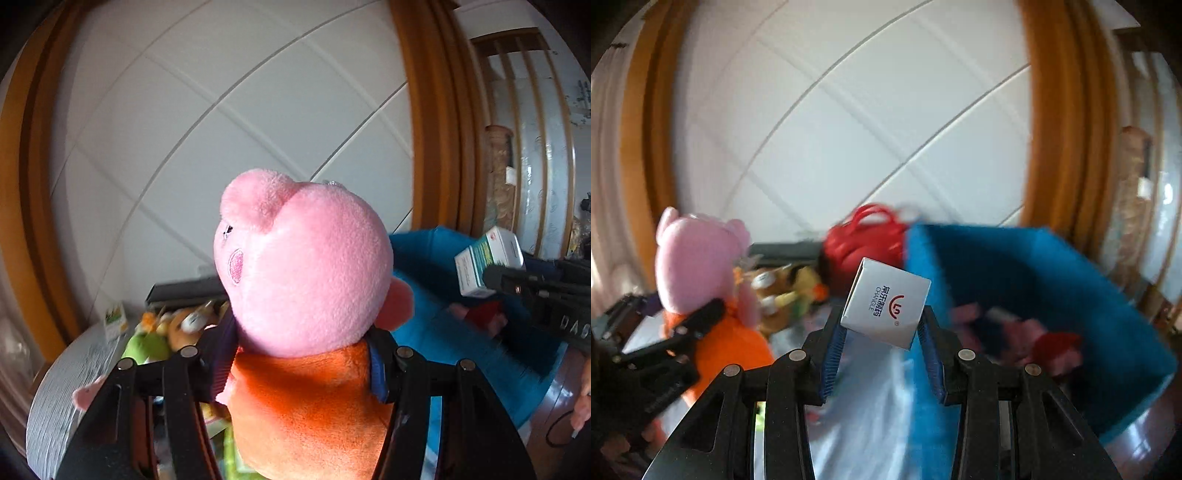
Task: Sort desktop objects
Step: 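Carry the pig and white box over the blue bin with both grippers, then open both grippers to drop the pig and white box into the bin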
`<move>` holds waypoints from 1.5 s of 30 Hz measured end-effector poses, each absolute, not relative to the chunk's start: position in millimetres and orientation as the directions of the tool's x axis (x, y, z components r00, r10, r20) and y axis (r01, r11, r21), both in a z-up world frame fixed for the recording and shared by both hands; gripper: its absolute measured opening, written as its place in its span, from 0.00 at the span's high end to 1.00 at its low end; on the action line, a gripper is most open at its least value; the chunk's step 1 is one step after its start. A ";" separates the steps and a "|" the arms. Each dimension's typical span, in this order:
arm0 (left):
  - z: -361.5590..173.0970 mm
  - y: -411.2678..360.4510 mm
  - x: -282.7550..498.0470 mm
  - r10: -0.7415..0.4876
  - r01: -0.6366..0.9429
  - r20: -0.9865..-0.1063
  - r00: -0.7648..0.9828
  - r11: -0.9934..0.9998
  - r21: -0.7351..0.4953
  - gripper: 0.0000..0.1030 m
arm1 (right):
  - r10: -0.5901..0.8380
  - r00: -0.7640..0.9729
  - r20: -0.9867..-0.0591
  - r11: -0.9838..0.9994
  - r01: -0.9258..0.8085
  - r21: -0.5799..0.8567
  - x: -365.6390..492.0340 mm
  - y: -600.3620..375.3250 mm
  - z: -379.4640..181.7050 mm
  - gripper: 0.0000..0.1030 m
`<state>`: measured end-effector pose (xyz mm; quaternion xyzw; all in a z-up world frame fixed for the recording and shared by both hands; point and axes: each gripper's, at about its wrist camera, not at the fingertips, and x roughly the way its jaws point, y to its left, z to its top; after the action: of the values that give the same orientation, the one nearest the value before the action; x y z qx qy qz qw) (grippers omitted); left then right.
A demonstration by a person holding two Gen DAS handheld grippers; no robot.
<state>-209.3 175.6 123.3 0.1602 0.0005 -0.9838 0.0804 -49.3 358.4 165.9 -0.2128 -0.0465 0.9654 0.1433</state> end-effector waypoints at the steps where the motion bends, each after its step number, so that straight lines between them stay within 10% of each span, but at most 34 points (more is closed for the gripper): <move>1: 132.1 193.4 -217.8 -0.146 0.145 -0.303 -0.942 -0.989 0.025 0.44 | 0.308 -0.866 -0.395 -0.951 -0.267 -0.156 -44.4 371.6 170.3 0.62; 7: 182.3 292.3 -280.0 -0.070 0.068 -0.266 -0.961 -0.998 0.019 0.44 | 0.384 -0.816 -0.432 -0.922 -0.317 -0.220 -33.4 487.0 189.6 0.62; 22: 76.2 425.0 -458.5 -0.027 -0.017 -0.853 -0.521 -0.999 0.042 0.42 | 0.366 -0.528 -0.766 -0.930 -0.175 -0.323 -54.6 635.5 117.6 0.62; 45: 23.1 443.3 -475.5 -0.076 -0.044 -0.919 -0.388 -0.994 0.101 0.38 | 0.287 -0.387 -0.876 -0.953 -0.020 -0.303 -56.9 638.1 81.0 0.62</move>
<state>-475.5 443.3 23.2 0.5533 -0.0540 -0.8312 0.0098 -56.9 638.1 81.0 -0.5457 -0.1224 0.8237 0.0932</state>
